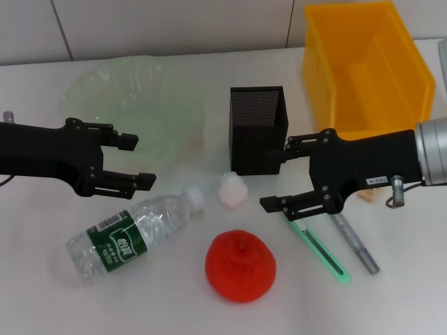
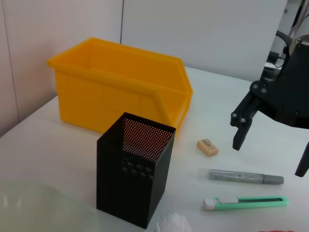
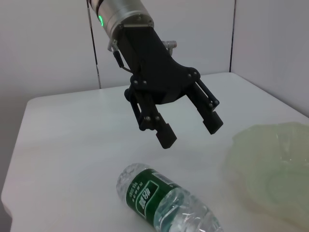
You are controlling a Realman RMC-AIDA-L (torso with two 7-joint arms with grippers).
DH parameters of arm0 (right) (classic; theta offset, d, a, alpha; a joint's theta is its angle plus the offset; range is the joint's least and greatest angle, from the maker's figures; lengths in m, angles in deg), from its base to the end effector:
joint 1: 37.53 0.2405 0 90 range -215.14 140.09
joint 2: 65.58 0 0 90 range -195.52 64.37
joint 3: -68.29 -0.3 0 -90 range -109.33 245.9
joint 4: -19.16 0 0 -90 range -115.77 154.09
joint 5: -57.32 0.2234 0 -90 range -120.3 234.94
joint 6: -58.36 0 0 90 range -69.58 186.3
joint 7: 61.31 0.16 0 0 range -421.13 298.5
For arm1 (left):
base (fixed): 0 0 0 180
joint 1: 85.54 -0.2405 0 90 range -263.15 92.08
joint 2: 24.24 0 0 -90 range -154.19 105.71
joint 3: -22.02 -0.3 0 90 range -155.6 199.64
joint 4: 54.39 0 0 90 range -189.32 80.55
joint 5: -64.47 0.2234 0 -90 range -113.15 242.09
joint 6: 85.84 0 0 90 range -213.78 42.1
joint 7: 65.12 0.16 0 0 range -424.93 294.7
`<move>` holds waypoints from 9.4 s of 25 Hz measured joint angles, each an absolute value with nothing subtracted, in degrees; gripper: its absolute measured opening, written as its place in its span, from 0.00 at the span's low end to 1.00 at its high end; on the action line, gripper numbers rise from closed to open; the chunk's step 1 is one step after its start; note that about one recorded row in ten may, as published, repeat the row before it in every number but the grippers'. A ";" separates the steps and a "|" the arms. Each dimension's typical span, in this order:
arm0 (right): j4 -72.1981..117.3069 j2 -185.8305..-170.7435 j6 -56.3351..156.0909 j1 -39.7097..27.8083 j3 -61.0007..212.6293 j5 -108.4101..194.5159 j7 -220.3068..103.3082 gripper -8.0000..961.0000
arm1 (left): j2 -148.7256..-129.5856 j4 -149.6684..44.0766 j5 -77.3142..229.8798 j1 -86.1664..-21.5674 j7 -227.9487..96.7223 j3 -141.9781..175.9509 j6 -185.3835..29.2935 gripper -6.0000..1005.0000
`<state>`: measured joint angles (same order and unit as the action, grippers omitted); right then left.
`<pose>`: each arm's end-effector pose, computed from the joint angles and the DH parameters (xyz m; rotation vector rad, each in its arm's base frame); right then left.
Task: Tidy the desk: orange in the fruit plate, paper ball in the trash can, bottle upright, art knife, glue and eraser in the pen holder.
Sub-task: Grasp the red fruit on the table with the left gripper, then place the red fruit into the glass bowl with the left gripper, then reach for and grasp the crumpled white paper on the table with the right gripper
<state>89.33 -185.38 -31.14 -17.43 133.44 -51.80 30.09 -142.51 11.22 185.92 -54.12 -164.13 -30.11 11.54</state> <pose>0.2385 0.3421 -0.0194 -2.8949 0.2457 0.4339 -0.2340 0.3796 0.0103 -2.9242 -0.4164 -0.2983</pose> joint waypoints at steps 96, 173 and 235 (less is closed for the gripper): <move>89.83 -184.93 -44.97 -23.84 115.13 -48.43 26.32 0.80 | -143.40 -19.41 161.38 -53.26 -140.47 -63.74 -12.11 0.47; 88.87 -184.88 -46.61 -23.93 112.42 -51.32 28.05 0.80 | -142.57 -9.77 153.71 -52.89 -143.89 -46.80 -34.35 0.75; 98.20 -184.86 -31.23 -1.50 149.13 -84.18 74.90 0.80 | -142.80 2.21 144.23 -66.27 -145.17 -46.72 9.88 0.83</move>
